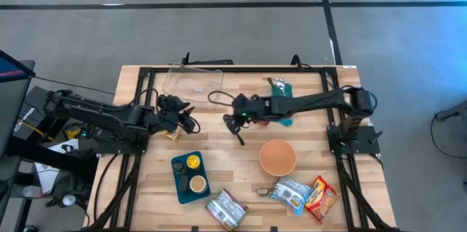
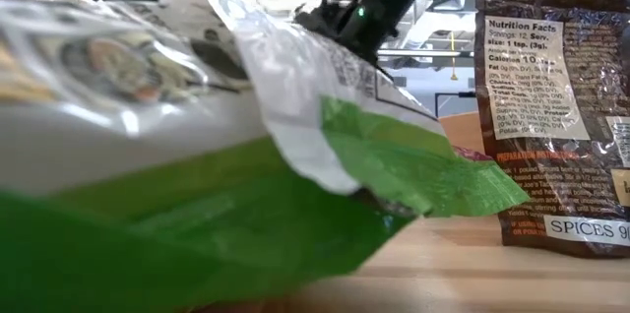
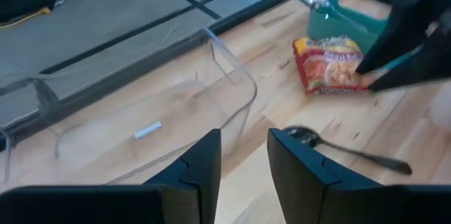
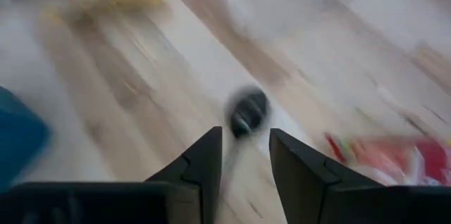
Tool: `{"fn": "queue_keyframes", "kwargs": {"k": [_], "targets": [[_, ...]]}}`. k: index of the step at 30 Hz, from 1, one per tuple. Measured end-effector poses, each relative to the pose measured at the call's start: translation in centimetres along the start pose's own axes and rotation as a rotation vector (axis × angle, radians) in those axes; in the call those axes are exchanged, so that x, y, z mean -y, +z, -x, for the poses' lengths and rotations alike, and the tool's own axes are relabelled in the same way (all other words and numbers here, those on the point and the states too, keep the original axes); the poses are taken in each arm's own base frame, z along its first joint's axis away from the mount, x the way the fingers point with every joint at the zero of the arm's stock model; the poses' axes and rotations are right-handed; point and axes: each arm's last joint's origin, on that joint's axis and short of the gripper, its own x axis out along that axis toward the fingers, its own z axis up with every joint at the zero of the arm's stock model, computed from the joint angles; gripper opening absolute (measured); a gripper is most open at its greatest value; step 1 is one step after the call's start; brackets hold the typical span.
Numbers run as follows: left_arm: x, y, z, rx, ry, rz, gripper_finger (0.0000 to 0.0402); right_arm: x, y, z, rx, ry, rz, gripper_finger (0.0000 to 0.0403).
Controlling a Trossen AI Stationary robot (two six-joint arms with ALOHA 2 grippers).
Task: Pick & Place Food Item
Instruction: Put the black spoon into the green bin
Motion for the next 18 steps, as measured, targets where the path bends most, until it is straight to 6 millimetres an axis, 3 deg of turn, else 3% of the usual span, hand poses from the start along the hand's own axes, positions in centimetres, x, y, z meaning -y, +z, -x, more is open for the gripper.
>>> {"fn": "queue_keyframes", "kwargs": {"k": [9,18], "targets": [[-1.2,0.1,0.8,-0.012,0.014,-0.016,0.0112,-0.2,0.7,-3.5,-0.114,-0.091,0.025,0.0113],[-1.6,-0.6,0.7,-0.028,0.029,-0.031,0.0112,-0.3,0.9,-3.2,-0.105,-0.079,-0.001,0.0113]]}}
